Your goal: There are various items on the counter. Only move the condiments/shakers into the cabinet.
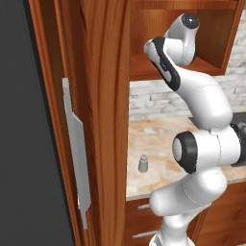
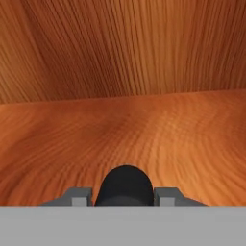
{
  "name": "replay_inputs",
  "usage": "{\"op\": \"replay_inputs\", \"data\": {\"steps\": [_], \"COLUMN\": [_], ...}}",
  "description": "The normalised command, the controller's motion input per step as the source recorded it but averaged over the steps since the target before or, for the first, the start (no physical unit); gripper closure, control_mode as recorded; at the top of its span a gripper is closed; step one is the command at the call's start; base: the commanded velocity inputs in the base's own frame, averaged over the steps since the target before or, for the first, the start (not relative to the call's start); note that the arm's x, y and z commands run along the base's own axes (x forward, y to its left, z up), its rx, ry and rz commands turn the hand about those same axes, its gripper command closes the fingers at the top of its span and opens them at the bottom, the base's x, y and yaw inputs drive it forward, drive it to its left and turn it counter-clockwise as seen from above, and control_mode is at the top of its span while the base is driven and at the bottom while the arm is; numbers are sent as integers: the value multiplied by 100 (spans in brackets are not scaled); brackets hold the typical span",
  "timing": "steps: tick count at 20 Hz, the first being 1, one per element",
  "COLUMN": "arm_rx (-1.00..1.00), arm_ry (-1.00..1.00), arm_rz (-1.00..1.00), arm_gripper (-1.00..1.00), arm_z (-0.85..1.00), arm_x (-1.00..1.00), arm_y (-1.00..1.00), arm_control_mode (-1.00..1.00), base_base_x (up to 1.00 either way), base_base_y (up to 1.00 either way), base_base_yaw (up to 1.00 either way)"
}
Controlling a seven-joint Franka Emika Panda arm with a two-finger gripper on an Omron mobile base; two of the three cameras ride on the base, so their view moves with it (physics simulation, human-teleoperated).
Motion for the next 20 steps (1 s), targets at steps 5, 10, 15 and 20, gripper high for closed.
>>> {"op": "replay_inputs", "data": {"steps": [5,10,15,20], "arm_rx": [-5,-6,-5,-5], "arm_ry": [-2,-6,-7,-2], "arm_rz": [0,0,-1,0], "arm_gripper": [-100,-100,-100,-100], "arm_z": [-20,-15,-11,-8], "arm_x": [30,41,58,24], "arm_y": [0,0,0,0], "arm_control_mode": [-100,-100,-100,-100], "base_base_x": [0,0,0,0], "base_base_y": [0,0,0,0], "base_base_yaw": [0,0,0,0]}}
